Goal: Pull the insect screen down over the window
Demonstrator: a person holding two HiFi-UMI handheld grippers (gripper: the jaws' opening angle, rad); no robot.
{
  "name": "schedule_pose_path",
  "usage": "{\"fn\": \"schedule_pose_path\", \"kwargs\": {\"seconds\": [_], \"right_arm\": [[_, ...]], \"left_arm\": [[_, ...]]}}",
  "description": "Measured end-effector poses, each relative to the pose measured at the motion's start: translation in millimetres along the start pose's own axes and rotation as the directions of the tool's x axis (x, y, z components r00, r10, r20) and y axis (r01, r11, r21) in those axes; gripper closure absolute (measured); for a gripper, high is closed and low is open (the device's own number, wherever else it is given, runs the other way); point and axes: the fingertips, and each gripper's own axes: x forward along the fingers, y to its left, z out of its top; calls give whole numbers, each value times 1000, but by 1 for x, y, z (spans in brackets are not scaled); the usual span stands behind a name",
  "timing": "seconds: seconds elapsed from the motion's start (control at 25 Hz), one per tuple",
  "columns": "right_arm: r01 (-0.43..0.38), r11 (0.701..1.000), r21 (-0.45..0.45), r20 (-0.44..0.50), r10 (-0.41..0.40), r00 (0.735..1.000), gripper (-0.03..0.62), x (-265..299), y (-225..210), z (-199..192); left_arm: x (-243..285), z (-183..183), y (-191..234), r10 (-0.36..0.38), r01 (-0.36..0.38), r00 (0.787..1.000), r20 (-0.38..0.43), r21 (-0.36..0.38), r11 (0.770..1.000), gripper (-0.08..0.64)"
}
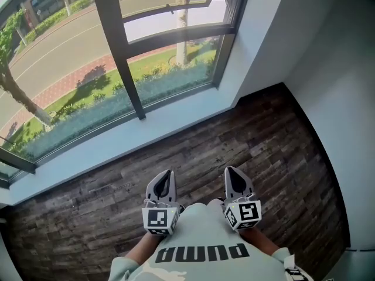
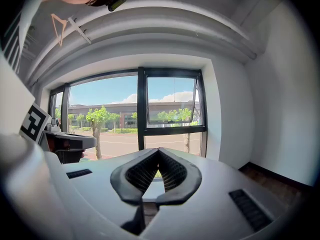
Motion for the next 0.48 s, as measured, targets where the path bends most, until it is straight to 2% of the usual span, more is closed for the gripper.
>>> {"fn": "schedule_pose_path", "kwargs": {"seconds": [0.16,0.28,0.48], "right_arm": [[-6,1000,-5,-21,5,1000,588,13,3,0],[-6,1000,11,-29,6,1000,586,30,-4,-4],[-39,999,35,-27,40,999,588,88,-30,-15]], "left_arm": [[9,-4,12,7,-8,1000,-24,-28,1000,548],[22,-5,18,18,-19,999,-36,-22,1000,548],[67,-7,39,74,-75,996,-56,-15,997,548]]}}
